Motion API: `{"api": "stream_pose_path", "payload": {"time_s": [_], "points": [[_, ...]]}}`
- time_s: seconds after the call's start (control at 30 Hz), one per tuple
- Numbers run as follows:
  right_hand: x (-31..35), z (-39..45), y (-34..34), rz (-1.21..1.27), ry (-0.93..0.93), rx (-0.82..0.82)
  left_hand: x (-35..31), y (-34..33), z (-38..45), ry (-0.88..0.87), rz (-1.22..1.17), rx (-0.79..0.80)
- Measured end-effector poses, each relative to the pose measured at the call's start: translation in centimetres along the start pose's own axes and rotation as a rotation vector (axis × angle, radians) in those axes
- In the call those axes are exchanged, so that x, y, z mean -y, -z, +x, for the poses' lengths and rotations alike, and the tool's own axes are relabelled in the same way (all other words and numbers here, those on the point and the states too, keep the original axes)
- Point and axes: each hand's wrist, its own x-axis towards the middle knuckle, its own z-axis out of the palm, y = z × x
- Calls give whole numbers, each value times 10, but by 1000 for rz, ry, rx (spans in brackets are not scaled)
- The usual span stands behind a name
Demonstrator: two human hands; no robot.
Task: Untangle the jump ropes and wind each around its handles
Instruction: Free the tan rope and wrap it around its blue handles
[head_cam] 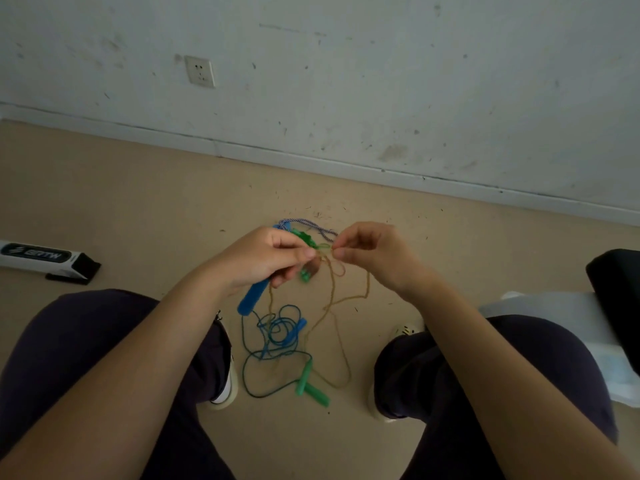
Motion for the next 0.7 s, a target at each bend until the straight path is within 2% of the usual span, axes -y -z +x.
{"api": "stream_pose_path", "payload": {"time_s": [0.1,0.17,0.27,0.37,0.43,0.5,0.6,0.63,0.7], "points": [[0,1,14,52,13,-203,3,18,-1,22,25,-66],[2,1,22,154,28,-231,6,23,-2,13,17,-110],[3,0,17,249,47,-80,5,14,-1,-8,-29,-115],[2,-2,-3,240,36,88,3,-5,2,-26,-79,-60],[-1,-1,-12,205,40,90,0,-10,3,-23,-83,-23],[-2,1,-11,144,47,-4,-1,-5,3,-18,-98,-11],[-2,5,5,170,48,-250,0,10,2,-3,-107,-70],[-2,5,11,205,50,-293,2,14,2,4,-98,-93],[-2,4,16,225,56,-262,6,16,3,10,-84,-116]]}}
